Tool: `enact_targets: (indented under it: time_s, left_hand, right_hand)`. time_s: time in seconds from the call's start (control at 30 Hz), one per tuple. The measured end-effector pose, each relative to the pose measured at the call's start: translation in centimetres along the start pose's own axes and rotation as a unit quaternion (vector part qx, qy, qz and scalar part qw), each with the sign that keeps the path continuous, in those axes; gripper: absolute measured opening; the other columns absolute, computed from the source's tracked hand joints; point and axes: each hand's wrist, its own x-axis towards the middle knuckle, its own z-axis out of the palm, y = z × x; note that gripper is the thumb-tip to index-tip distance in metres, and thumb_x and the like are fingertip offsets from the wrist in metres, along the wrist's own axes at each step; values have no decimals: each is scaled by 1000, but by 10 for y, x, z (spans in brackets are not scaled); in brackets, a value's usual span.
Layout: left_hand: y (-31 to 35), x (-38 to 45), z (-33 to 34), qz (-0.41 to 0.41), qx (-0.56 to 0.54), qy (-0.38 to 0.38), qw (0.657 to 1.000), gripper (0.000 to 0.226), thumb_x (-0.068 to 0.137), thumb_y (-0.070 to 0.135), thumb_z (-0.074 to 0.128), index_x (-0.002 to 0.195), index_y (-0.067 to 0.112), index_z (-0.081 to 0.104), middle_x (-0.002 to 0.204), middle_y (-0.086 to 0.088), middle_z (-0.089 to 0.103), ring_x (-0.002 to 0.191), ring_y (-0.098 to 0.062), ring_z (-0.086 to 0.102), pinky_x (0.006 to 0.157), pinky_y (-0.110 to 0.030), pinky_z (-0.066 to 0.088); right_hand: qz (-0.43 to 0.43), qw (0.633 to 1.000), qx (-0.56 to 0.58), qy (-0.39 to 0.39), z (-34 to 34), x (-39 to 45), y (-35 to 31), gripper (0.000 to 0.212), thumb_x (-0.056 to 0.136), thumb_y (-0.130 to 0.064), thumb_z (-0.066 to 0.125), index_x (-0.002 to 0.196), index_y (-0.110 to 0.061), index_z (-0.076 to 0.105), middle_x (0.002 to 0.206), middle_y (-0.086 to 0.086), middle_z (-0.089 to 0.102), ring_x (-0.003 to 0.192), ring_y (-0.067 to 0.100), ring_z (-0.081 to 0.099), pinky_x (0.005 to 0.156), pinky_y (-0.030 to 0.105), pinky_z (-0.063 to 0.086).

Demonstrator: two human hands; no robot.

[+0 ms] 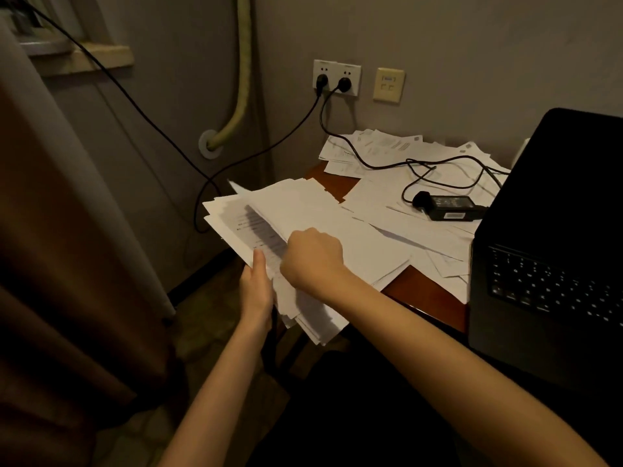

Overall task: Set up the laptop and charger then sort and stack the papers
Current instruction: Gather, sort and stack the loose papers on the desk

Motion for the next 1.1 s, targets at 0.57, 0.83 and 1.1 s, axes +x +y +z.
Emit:
enact_targets:
  time_s: [0.57, 0.83, 1.1]
  left_hand:
    - [10, -2, -3, -36, -110, -60, 991, 72, 73, 77, 39, 120, 27, 57, 112, -1, 68, 100, -21, 65, 87, -37, 51]
    - [1, 1, 1, -13, -9, -45, 999, 43, 89, -2, 58, 130, 10, 50, 117, -2, 61, 102, -18, 59, 73, -23, 48]
    - [0, 10, 8, 4, -6, -37, 999, 43, 89, -6, 56, 128, 9, 53, 115, -3, 63, 105, -19, 61, 78, -23, 52]
  right_hand:
    - [128, 974, 168, 81, 2, 36, 148, 39, 88, -18, 62, 126, -16, 57, 129, 9, 54, 115, 24, 53, 90, 31, 44]
    - [133, 983, -82, 99, 23, 45, 182, 41, 98, -34, 43, 130, -6, 45, 132, 17, 44, 124, 32, 39, 95, 40, 39]
    - [66, 966, -239, 66, 14, 47, 182, 27, 100, -19, 37, 123, -5, 45, 118, 14, 56, 105, 29, 58, 75, 33, 45]
